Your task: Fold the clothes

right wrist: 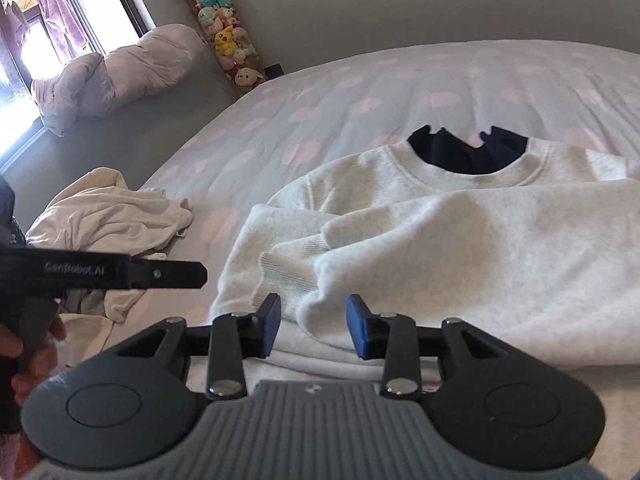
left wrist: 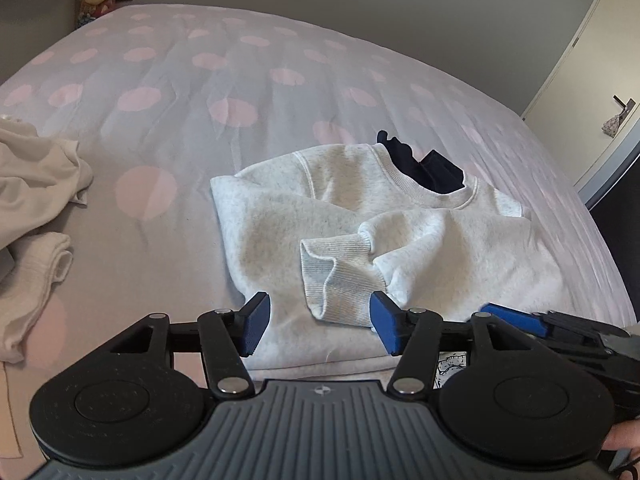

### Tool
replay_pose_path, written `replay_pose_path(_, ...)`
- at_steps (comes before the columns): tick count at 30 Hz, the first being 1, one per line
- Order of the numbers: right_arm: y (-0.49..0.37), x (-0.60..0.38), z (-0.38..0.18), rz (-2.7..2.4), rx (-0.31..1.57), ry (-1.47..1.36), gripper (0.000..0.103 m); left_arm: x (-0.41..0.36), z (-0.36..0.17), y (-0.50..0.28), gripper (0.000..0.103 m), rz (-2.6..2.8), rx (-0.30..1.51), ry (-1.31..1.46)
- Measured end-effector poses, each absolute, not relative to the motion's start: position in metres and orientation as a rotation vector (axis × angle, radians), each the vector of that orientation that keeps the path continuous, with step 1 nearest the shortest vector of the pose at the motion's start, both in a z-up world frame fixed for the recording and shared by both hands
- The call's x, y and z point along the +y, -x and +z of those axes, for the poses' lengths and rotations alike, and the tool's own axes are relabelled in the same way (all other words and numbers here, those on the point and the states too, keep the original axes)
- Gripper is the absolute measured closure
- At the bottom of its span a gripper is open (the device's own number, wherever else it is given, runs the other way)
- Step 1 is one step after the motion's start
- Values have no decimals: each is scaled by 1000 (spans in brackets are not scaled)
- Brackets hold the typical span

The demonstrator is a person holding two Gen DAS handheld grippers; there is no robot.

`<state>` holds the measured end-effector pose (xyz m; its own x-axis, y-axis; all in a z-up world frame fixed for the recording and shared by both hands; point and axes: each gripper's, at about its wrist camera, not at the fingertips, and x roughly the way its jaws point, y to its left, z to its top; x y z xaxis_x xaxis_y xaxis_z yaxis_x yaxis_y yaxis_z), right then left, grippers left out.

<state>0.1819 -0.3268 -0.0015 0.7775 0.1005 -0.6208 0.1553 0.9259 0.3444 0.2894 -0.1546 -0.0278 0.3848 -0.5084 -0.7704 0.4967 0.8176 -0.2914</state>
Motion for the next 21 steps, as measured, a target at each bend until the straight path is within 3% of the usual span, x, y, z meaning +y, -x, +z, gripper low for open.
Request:
replay_pose_path(12,-41,-449,-19,-472,634,-291,60,-195,-48,-303,50,-568,1033,-55)
replay_pose_path(21,-21,-504,-59,-595,687,-133,63,-222,-62,-308,50,-531,1065,-161)
